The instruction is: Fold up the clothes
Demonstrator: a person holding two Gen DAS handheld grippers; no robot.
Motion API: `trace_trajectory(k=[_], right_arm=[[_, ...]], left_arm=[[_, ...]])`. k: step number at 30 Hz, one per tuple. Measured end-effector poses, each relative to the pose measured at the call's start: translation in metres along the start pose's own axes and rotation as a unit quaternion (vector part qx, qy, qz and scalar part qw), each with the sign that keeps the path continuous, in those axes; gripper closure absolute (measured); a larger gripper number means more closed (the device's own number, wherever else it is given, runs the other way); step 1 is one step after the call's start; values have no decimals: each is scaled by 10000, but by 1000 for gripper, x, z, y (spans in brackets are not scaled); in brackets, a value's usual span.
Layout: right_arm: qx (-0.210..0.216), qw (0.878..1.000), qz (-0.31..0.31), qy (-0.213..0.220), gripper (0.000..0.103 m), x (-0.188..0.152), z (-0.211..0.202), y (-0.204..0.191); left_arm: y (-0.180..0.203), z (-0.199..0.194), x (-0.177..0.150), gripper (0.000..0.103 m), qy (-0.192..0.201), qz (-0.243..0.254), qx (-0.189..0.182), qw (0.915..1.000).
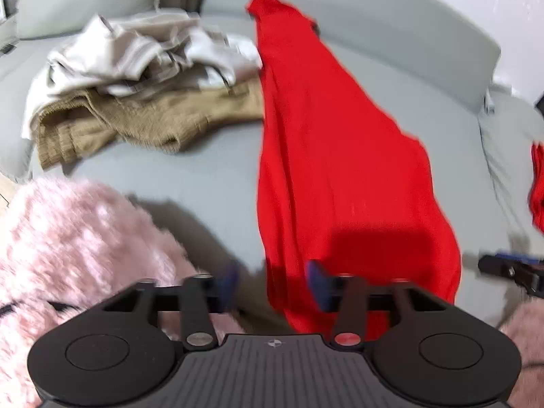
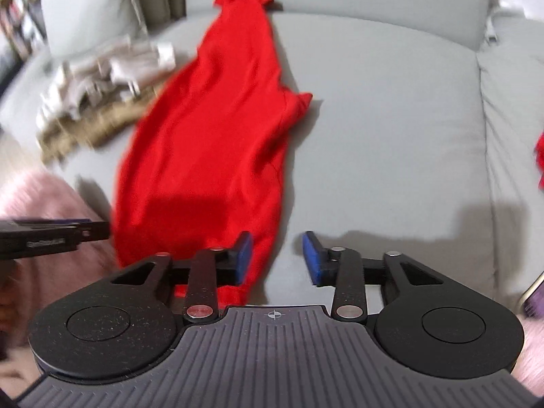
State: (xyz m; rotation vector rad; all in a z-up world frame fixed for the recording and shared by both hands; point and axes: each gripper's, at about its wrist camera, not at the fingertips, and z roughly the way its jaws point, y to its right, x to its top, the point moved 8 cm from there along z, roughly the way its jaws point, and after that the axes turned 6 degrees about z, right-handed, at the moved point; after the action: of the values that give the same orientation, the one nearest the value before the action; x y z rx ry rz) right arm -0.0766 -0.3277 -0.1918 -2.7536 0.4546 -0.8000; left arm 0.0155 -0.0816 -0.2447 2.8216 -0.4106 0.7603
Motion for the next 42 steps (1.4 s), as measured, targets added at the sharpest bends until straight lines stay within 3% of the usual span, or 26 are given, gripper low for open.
trace_trajectory(k=[4,11,14,17,19,21,24,28,31,34,36,38,39,40,42], right_arm=[[426,9984,359,-107,50,-1,8,-4],[236,9981,440,-358,47,-8,34,7],[226,9979,430,-436,47,-11,45,9],[280,9981,247,-495,46,-13,48,5],[431,9974,200,-540,48,-15,46,3],[683,9955,290,-582,59,-17,44,2],[828,9937,383,-656,60,-21,47,4],[1100,9889,766,-634,55,-19,54,6],[1203,9865,881,-673,54,-18,59,8],[1201,9854,979,-708,55,-18,65,10],[1145,9866,917,-709,57,-19,70,8],[1033,9887,820,-709,77,-19,73,6],[982,9894,802,-707,81,-18,73,5],[943,9898,797,-711,85,-18,73,4],[912,9898,807,-737,92,-16,68,1]], left_arm=[[9,16,-1,44,-199,173,56,9996],[9,44,-15,41,-759,234,458,9958],[7,54,-16,34,-861,170,525,9948],[7,59,-15,33,-906,141,543,9943],[7,56,-14,37,-852,164,500,9950],[8,45,-12,39,-595,127,352,9975],[6,37,-10,36,-351,49,176,9992],[-3,55,-11,35,-623,-263,-2,9977],[-11,71,-11,25,-795,-560,-161,9951],[-14,81,-11,23,-901,-659,-255,9934],[-13,84,-11,26,-937,-621,-284,9933],[-11,84,-10,36,-975,-536,-352,9932],[-10,82,-9,40,-996,-515,-415,9928],[-9,80,-9,49,-1016,-493,-478,9925],[-5,68,-6,89,-1038,-415,-661,9915]])
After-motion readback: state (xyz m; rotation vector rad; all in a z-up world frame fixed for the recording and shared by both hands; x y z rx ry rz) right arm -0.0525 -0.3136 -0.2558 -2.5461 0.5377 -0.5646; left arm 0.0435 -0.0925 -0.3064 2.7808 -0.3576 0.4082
